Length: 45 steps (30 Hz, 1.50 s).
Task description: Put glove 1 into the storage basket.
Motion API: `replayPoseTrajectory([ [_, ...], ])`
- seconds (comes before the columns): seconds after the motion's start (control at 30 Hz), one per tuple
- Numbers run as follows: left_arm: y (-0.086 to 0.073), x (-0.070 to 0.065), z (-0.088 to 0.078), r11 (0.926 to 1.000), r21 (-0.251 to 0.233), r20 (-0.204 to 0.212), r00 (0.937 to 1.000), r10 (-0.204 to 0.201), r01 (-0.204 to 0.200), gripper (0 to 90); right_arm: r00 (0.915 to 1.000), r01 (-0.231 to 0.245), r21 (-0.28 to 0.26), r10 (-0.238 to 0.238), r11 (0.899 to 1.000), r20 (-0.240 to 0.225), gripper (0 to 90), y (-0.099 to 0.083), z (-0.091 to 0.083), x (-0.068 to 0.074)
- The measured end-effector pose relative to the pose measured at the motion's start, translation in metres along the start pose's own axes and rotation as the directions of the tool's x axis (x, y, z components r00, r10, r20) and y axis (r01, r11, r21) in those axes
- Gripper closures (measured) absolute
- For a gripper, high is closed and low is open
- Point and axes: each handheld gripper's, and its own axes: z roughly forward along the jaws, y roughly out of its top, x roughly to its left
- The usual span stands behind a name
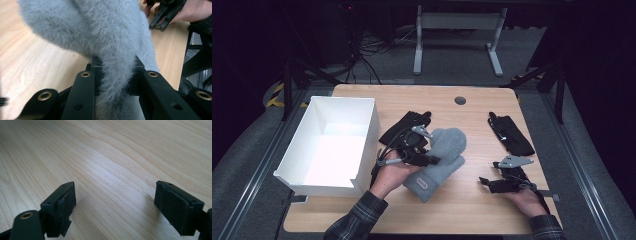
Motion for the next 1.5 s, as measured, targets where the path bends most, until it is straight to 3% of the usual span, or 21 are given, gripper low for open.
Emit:
replayPoseTrajectory([
  [0.23, 0.01, -0.001, -0.026, 0.9996, -0.028, -0.027, 0.9996, -0.001, 0.0, 73.9, 1.0, 0.001, 0.001, -0.001, 1.0, -0.001, 17.6, 0.0, 0.0, 0.0],
  [0.63, 0.023, 0.011, -0.089, 0.9969, -0.078, -0.1, 0.9948, -0.017, 0.009, 74.0, 1.0, 0.0, 0.001, 0.0, 1.0, -0.005, 17.3, 0.0, 0.0, 0.0],
  [0.97, 0.021, 0.02, -0.142, 0.9939, -0.106, -0.166, 0.9849, -0.049, 0.031, 74.0, 1.0, 0.0, 0.001, 0.0, 1.0, -0.005, 17.2, 0.0, 0.0, 0.0],
  [1.23, 0.004, 0.034, -0.18, 0.9882, -0.135, -0.216, 0.9712, -0.101, 0.072, 74.0, 1.0, 0.0, 0.001, 0.0, 1.0, -0.004, 17.2, 0.0, 0.0, 0.0],
  [1.4, -0.013, 0.047, -0.196, 0.9808, -0.155, -0.24, 0.9584, -0.154, 0.119, 74.1, 1.0, -0.001, 0.002, 0.001, 1.0, -0.004, 17.1, 0.0, 0.0, 0.0],
  [1.5, -0.026, 0.056, -0.206, 0.9758, -0.164, -0.263, 0.9468, -0.185, 0.145, 74.1, 1.0, -0.001, 0.002, 0.001, 1.0, -0.004, 17.1, 0.0, 0.0, 0.0],
])
